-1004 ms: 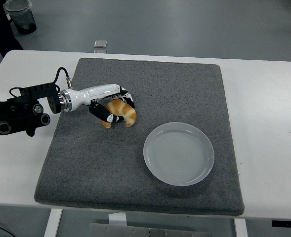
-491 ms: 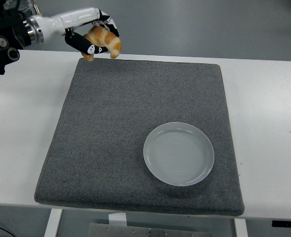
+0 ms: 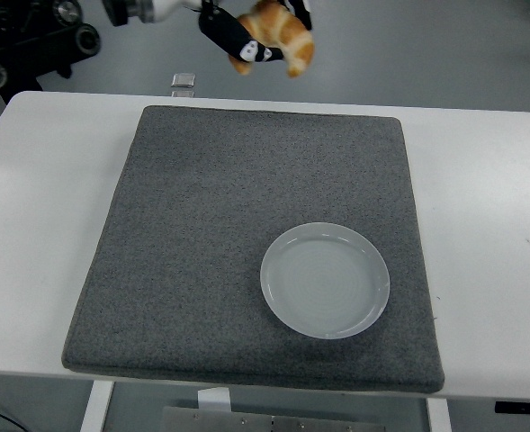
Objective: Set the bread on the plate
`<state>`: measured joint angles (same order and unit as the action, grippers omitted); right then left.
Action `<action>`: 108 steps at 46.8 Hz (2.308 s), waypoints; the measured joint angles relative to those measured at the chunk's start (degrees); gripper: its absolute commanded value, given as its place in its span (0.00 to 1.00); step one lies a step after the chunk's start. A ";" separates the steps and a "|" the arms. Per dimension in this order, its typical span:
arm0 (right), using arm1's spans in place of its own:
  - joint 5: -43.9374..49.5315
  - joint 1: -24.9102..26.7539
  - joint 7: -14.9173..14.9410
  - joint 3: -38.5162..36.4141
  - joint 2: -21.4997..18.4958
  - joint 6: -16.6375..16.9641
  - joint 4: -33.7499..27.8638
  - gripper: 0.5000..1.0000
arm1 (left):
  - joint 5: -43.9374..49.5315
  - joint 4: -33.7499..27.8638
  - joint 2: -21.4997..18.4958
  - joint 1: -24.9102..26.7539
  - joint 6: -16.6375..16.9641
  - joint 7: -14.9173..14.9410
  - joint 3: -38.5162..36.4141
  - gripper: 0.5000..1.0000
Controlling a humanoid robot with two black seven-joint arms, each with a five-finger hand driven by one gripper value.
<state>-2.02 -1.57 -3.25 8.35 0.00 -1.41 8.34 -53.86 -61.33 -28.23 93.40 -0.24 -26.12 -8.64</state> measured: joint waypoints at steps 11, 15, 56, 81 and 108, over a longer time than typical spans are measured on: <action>0.00 0.01 -0.01 0.00 0.00 0.00 0.01 0.86 | -0.29 -0.35 12.17 0.50 0.71 0.27 -0.15 0.00; 0.00 -0.01 0.00 0.00 0.00 0.00 0.01 0.86 | -0.30 -0.55 15.03 0.13 0.85 0.29 -0.23 0.00; 0.00 -0.01 0.00 0.00 0.00 0.00 0.01 0.86 | -17.19 -1.00 19.38 -20.92 7.64 0.10 -0.21 0.00; 0.00 -0.01 0.00 0.00 0.00 0.00 0.01 0.86 | -18.13 0.07 17.51 -24.48 7.87 0.13 -0.67 0.00; 0.00 -0.01 0.00 0.00 0.00 0.00 0.01 0.86 | -16.86 0.09 16.26 -27.13 7.86 0.27 -0.03 0.34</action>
<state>-2.02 -1.58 -3.25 8.35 0.00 -1.41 8.35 -70.72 -61.24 -11.97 66.26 7.61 -25.85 -8.67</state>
